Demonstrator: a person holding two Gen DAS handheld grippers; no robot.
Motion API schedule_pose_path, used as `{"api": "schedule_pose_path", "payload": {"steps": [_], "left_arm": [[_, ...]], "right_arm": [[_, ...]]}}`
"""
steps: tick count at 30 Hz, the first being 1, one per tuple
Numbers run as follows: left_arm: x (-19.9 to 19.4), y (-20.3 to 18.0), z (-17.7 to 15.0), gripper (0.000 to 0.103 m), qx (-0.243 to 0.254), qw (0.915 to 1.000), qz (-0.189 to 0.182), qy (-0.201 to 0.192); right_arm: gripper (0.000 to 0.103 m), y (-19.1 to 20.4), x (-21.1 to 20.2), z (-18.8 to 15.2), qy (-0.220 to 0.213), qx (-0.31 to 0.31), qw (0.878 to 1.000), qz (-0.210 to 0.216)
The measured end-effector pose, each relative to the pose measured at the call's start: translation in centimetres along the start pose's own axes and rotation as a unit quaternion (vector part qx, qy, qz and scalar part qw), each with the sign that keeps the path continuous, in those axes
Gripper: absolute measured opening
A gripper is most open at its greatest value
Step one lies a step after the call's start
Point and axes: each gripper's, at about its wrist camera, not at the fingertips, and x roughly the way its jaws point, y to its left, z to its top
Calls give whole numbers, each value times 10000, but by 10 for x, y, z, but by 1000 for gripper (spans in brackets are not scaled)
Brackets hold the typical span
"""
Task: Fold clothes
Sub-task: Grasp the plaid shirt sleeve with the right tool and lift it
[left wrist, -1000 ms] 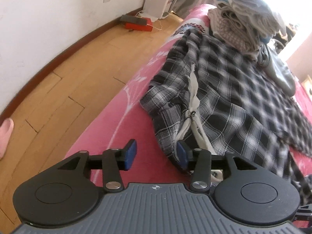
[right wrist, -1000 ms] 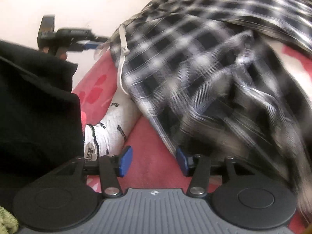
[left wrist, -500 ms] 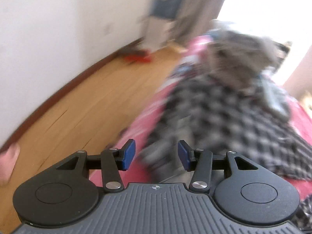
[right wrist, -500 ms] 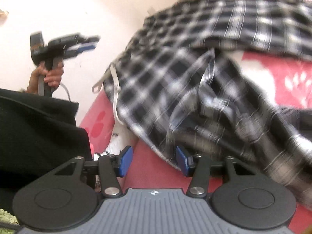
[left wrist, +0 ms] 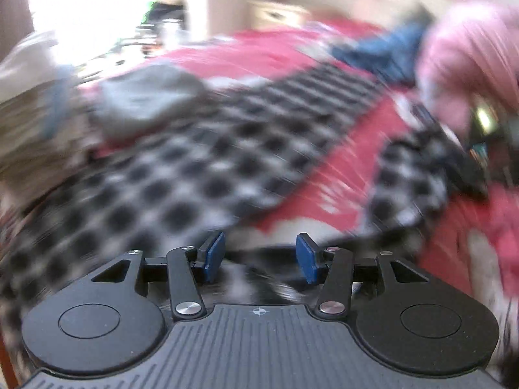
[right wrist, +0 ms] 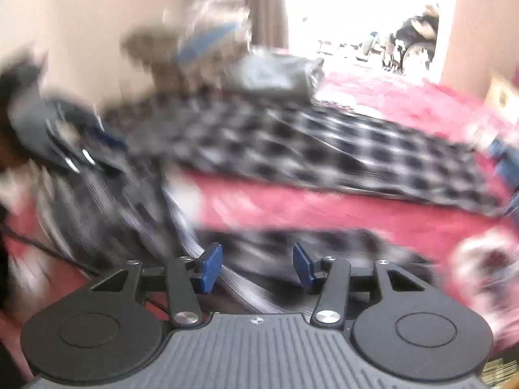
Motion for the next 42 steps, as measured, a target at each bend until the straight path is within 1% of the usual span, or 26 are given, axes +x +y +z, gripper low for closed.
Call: {"api": "schedule_pose_path", "payload": {"steps": [1, 4, 7, 10, 11, 12, 13, 15, 16, 18, 21, 24, 26, 32, 34, 36, 38, 40, 42], "left_arm": [[7, -10, -2, 49, 261, 9996, -99, 75], [21, -32, -9, 49, 917, 9951, -334, 151], [30, -45, -14, 49, 1242, 9911, -441, 191], [35, -55, -16, 49, 1475, 9877, -479, 190], [35, -59, -16, 49, 1588, 9859, -493, 174], [36, -63, -15, 49, 1707, 9839, -508, 164], [38, -67, -14, 49, 1817, 9818, -522, 163], [43, -74, -12, 49, 1967, 9788, -553, 165], [45, -78, -12, 49, 2036, 9773, -569, 162], [50, -83, -11, 49, 2140, 9751, -576, 126], [59, -89, -6, 49, 2118, 9746, -726, 90], [70, -95, -1, 50, 2051, 9752, -829, 85], [79, -98, 3, 50, 2018, 9759, -827, 63], [87, -87, 24, 50, 1588, 9843, -763, -119], [88, -80, 29, 49, 1436, 9873, -656, -154], [90, -72, 34, 48, 1266, 9902, -559, -203], [92, -64, 39, 47, 1105, 9929, -372, -241], [98, -57, 45, 44, 933, 9953, -81, -240], [105, -49, 48, 44, 715, 9970, 221, -189]], "right_arm": [[50, 0, 1, -5, 156, -327, 9993, -107], [47, 8, 10, -17, 504, -1070, 9930, 31], [45, 23, 26, -22, 674, -1771, 9818, 149], [43, 35, 39, -24, 718, -2218, 9719, 329], [43, 39, 44, -25, 735, -2346, 9688, 326], [38, 43, 48, -27, 754, -2472, 9655, 322], [37, 46, 54, -28, 820, -2569, 9625, 291], [2, 48, 60, -27, 927, -2632, 9601, 182], [1, 46, 60, -24, 925, -2547, 9625, 159], [1, 40, 50, -19, 752, -2411, 9675, 122], [1, 31, 39, -8, 523, -2268, 9725, 32], [1, 24, 37, 7, 411, -2307, 9721, -41], [1, 22, 38, 18, 327, -2422, 9696, -110], [0, 10, 49, 52, 85, -2777, 9603, -267], [0, 2, 56, 66, 20, -2779, 9602, -270], [0, -6, 67, 80, 61, -2757, 9609, -271], [0, -15, 83, 93, 139, -2680, 9629, -276], [0, -29, 101, 102, 212, -2368, 9708, -307], [1, -42, 123, 108, 298, -1854, 9817, -316]]}}
